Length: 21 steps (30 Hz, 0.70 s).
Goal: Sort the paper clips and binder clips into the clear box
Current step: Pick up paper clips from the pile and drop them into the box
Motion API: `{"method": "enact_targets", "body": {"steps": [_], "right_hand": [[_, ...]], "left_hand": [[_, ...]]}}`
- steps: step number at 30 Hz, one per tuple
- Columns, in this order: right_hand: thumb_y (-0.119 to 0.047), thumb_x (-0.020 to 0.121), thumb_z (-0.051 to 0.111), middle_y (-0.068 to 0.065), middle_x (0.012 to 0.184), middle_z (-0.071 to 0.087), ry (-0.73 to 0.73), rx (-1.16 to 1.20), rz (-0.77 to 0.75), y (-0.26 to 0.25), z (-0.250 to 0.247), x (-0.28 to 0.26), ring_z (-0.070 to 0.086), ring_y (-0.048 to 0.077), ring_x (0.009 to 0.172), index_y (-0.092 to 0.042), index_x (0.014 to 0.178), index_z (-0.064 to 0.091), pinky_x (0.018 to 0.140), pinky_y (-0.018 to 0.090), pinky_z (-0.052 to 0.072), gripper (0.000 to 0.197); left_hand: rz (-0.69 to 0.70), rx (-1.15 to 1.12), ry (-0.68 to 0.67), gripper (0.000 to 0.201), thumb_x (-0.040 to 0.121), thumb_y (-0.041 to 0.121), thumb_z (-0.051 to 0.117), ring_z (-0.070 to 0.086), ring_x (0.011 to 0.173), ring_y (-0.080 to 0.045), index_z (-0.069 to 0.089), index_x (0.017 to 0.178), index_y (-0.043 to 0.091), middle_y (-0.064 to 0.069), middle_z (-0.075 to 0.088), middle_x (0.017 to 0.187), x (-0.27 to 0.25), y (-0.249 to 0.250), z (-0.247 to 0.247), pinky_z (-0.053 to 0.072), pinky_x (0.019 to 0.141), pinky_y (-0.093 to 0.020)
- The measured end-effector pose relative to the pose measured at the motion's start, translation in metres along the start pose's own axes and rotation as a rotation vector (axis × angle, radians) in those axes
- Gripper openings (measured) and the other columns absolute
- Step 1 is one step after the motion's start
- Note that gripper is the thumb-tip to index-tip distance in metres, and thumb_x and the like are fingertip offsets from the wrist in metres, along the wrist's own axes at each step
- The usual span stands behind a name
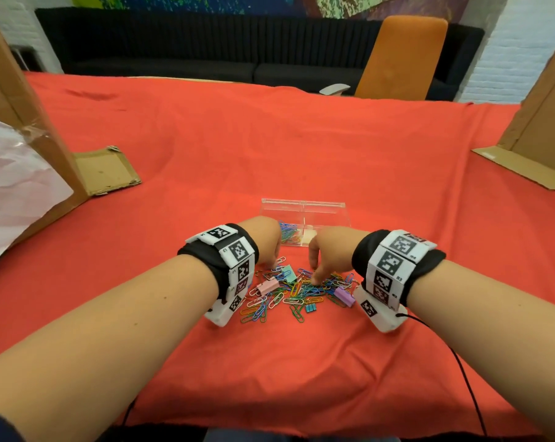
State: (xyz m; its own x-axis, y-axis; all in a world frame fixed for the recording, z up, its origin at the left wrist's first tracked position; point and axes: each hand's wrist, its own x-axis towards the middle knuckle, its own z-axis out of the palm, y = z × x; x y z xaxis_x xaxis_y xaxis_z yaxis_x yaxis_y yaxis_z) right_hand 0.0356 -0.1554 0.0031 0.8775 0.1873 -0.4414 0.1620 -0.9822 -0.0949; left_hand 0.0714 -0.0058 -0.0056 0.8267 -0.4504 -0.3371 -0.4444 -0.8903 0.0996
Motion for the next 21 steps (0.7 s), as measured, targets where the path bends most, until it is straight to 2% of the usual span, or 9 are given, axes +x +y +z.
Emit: {"method": "enact_targets", "body": {"steps": [2,4,7,9,11,13,17,20,21], "right_hand": [[-0.034,0.075,0.077,0.000,0.089,0.061,0.013,-0.008,-0.019,-0.003,0.003,0.001,0.053,0.017,0.081,-0.013,0.108,0.069,0.054,0.021,0.036,0.040],[-0.031,0.076,0.076,0.004,0.095,0.065,0.020,0.001,-0.040,-0.007,0.006,0.004,0.052,0.017,0.082,-0.012,0.109,0.068,0.050,0.017,0.032,0.038],[-0.024,0.077,0.076,0.008,0.104,0.071,0.029,0.020,-0.078,-0.009,0.008,0.009,0.053,0.016,0.079,-0.012,0.106,0.070,0.051,0.016,0.032,0.032],[-0.022,0.078,0.075,0.008,0.102,0.070,0.029,0.011,-0.092,-0.010,0.010,0.008,0.052,0.015,0.079,-0.011,0.105,0.070,0.050,0.016,0.033,0.029],[-0.021,0.079,0.073,0.008,0.102,0.070,0.033,-0.003,-0.099,-0.012,0.010,0.008,0.052,0.015,0.080,-0.010,0.105,0.070,0.053,0.021,0.036,0.028],[-0.018,0.080,0.072,0.008,0.107,0.072,0.048,-0.006,-0.107,-0.011,0.009,0.007,0.053,0.015,0.081,-0.010,0.104,0.070,0.063,0.023,0.039,0.025],[-0.011,0.078,0.069,0.009,0.102,0.074,0.117,0.042,-0.096,-0.006,0.007,0.004,0.054,0.016,0.076,-0.009,0.097,0.072,0.056,0.022,0.040,0.019],[-0.009,0.079,0.065,0.007,0.097,0.074,0.200,0.099,-0.105,-0.001,0.002,-0.001,0.055,0.015,0.075,-0.009,0.094,0.072,0.066,0.023,0.042,0.017],[-0.009,0.079,0.065,0.007,0.094,0.073,0.228,0.118,-0.111,0.000,0.000,-0.002,0.055,0.015,0.075,-0.009,0.094,0.072,0.065,0.022,0.041,0.016]], "left_hand": [[-0.020,0.024,-0.019,0.027,0.080,0.024,0.073,0.069,0.094,-0.026,0.075,0.099,0.005,-0.010,0.075,0.101,0.002,0.003,0.001,0.054,0.083,-0.035],[-0.030,0.034,-0.023,0.029,0.078,0.025,0.075,0.067,0.087,-0.025,0.074,0.099,0.006,-0.010,0.075,0.101,0.003,0.005,0.000,0.055,0.082,-0.035],[-0.015,0.057,-0.031,0.028,0.075,0.022,0.075,0.063,0.081,-0.023,0.074,0.099,0.007,-0.010,0.074,0.101,0.002,0.008,0.000,0.051,0.072,-0.031],[0.011,0.057,-0.033,0.026,0.077,0.017,0.072,0.065,0.085,-0.025,0.074,0.101,0.008,-0.010,0.074,0.104,0.001,0.008,0.000,0.046,0.068,-0.028],[0.015,0.038,-0.040,0.026,0.080,0.014,0.069,0.060,0.082,-0.022,0.072,0.104,0.007,-0.011,0.073,0.105,0.001,0.007,0.001,0.042,0.067,-0.026],[-0.006,0.010,-0.044,0.026,0.080,0.015,0.070,0.054,0.078,-0.019,0.072,0.105,0.005,-0.012,0.070,0.096,0.002,0.007,0.002,0.042,0.068,-0.026],[-0.011,-0.004,-0.042,0.013,0.078,0.017,0.071,0.052,0.073,-0.022,0.069,0.088,0.009,-0.007,0.059,0.080,0.002,0.002,0.005,0.042,0.066,-0.026],[0.004,-0.022,-0.012,0.019,0.076,0.018,0.072,0.053,0.071,-0.021,0.072,0.091,0.006,-0.005,0.060,0.078,-0.002,-0.002,0.003,0.042,0.065,-0.026],[0.012,-0.033,0.007,0.020,0.077,0.017,0.071,0.054,0.072,-0.020,0.073,0.093,0.005,-0.004,0.061,0.078,-0.003,-0.003,0.001,0.042,0.065,-0.026]]}}
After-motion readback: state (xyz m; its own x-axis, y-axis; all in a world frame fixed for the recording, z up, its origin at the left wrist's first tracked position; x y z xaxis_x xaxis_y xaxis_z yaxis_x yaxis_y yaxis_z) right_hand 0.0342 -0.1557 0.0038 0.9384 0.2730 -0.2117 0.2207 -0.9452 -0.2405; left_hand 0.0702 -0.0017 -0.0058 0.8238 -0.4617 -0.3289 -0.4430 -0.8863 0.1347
